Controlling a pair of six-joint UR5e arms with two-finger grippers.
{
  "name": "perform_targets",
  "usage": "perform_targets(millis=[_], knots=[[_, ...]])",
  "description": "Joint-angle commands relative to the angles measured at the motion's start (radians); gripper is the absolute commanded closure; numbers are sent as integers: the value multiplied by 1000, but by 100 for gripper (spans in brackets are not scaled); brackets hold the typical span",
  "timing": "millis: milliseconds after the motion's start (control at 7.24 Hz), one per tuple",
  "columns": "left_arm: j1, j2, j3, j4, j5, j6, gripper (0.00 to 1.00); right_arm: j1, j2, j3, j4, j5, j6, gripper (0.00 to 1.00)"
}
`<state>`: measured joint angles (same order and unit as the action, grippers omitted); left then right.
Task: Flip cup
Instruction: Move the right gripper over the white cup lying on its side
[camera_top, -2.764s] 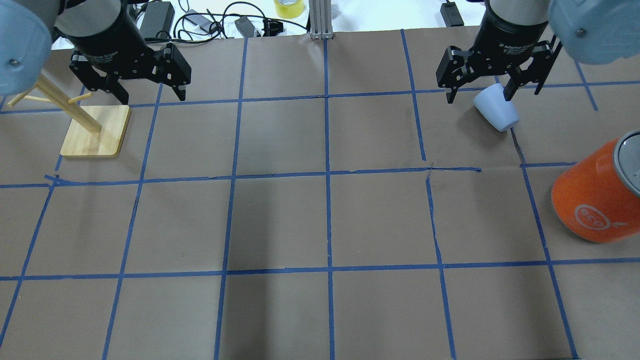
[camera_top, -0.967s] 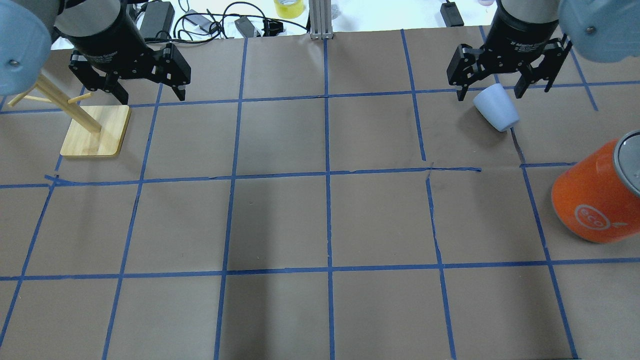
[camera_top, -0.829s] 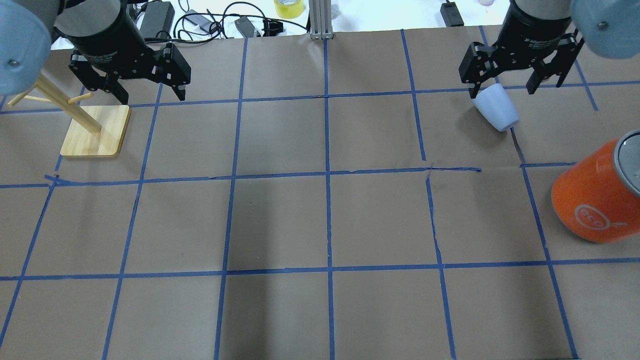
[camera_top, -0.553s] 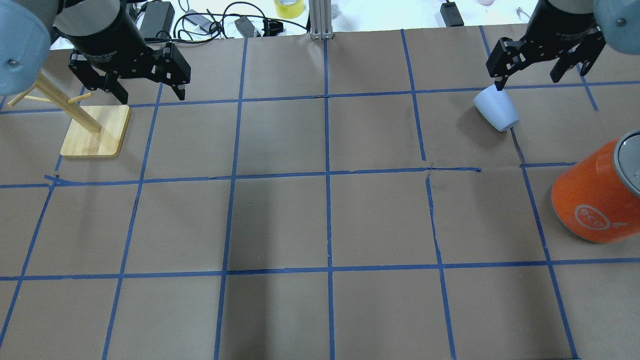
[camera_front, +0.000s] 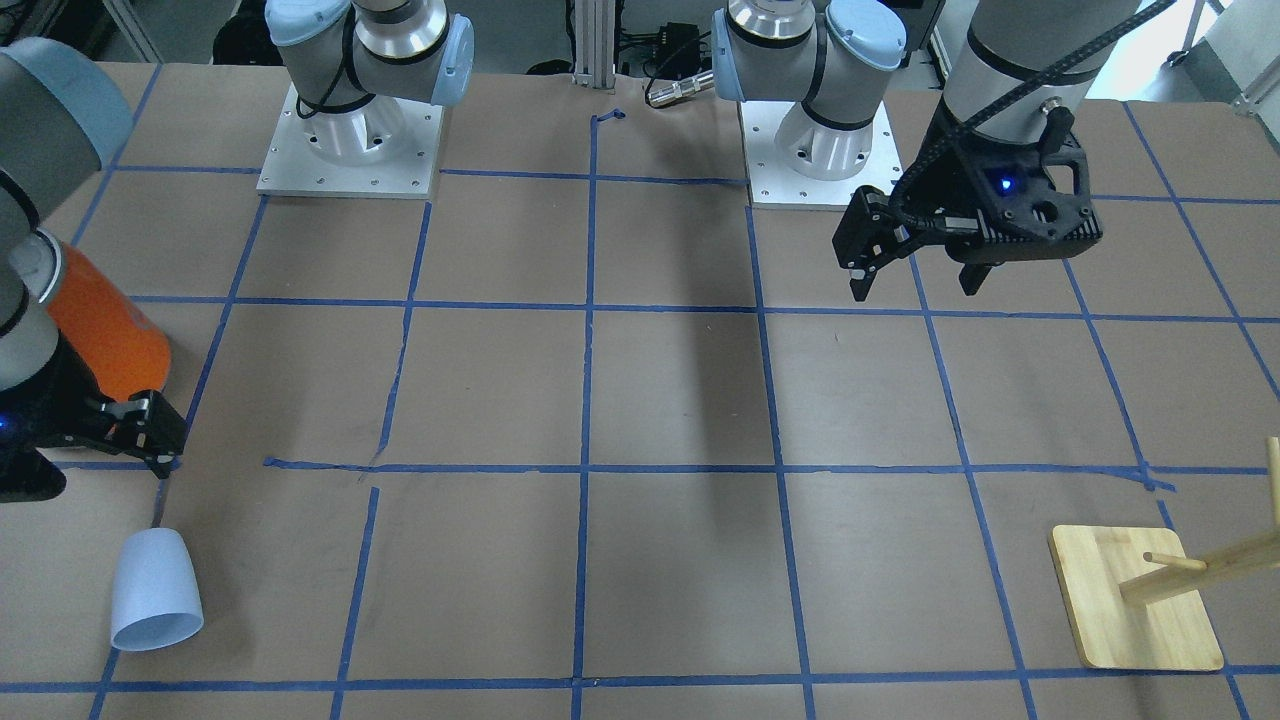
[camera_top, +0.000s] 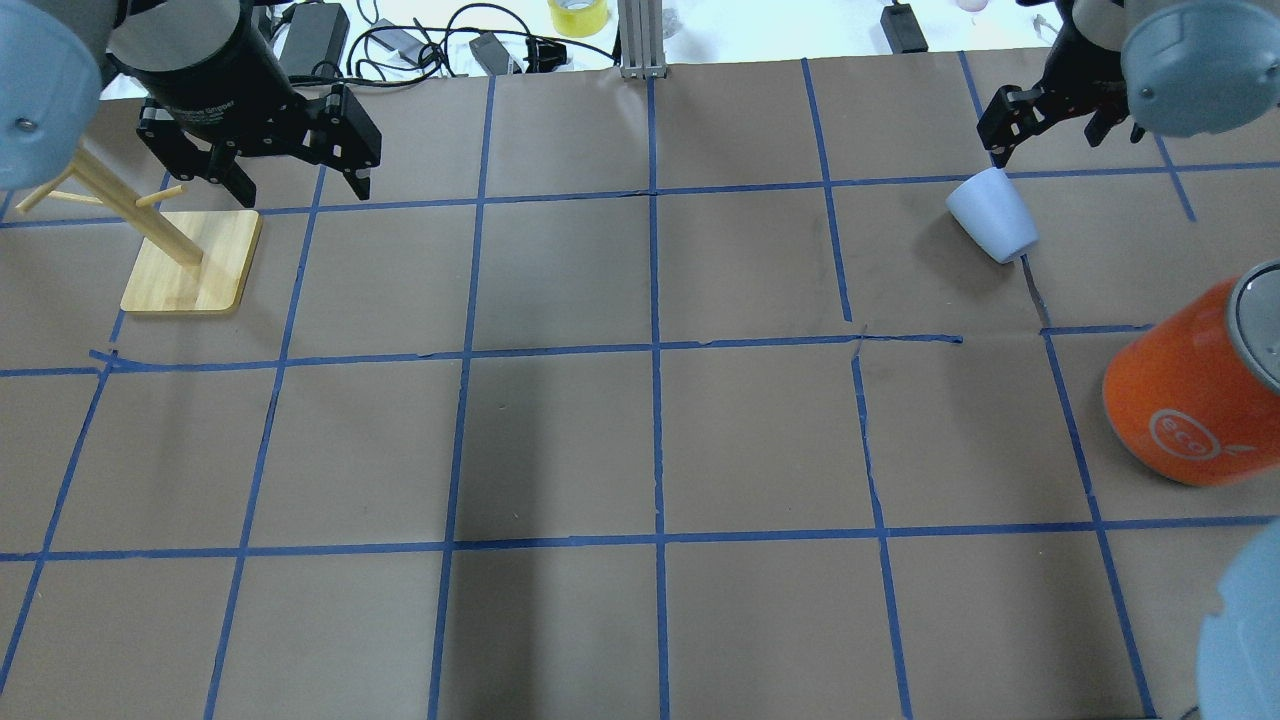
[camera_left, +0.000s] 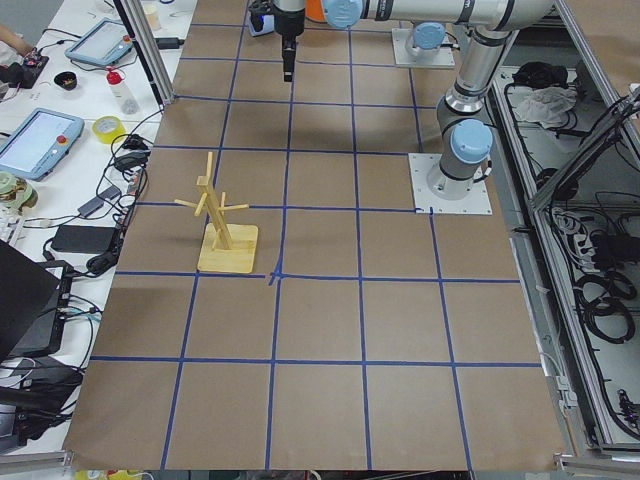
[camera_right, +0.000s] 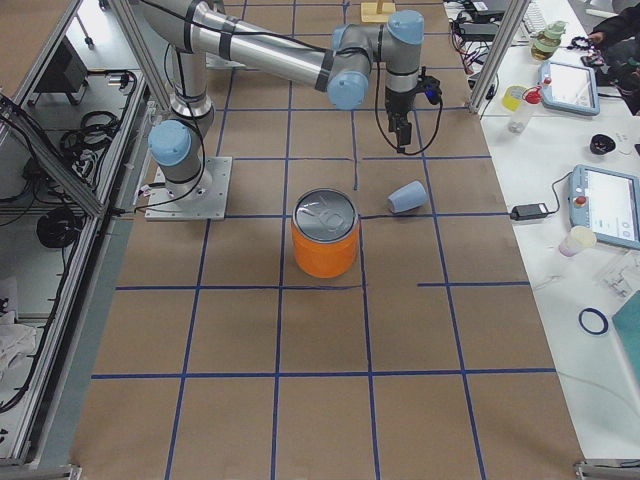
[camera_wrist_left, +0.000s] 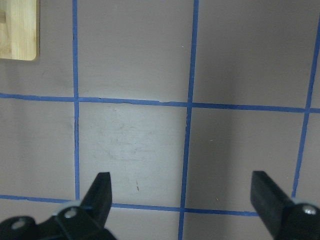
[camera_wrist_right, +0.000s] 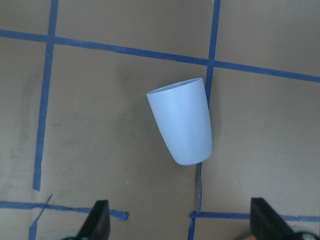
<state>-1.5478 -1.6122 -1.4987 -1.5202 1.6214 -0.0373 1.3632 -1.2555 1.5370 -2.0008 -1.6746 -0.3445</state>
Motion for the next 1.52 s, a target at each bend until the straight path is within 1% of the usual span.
perform_targets(millis=[0, 138, 415, 691, 967, 1382], knots=[[0, 0, 0, 0, 0, -1, 0, -1, 89, 43, -160, -1, -13, 0], [0, 0, -2, 0, 0, -1, 0, -4, 132, 51, -217, -11, -13, 0], [0, 0, -2, 0, 0, -1, 0, -15, 178, 51, -246, -4, -19, 0], [0, 0, -2, 0, 0, -3, 0, -38, 202, 57, -250, -2, -50, 0], [0, 0, -2, 0, 0, -1, 0, -56, 229, 58, -285, -1, -79, 0], [0, 0, -2, 0, -1, -3, 0, -56, 252, 58, -315, 1, -79, 0]])
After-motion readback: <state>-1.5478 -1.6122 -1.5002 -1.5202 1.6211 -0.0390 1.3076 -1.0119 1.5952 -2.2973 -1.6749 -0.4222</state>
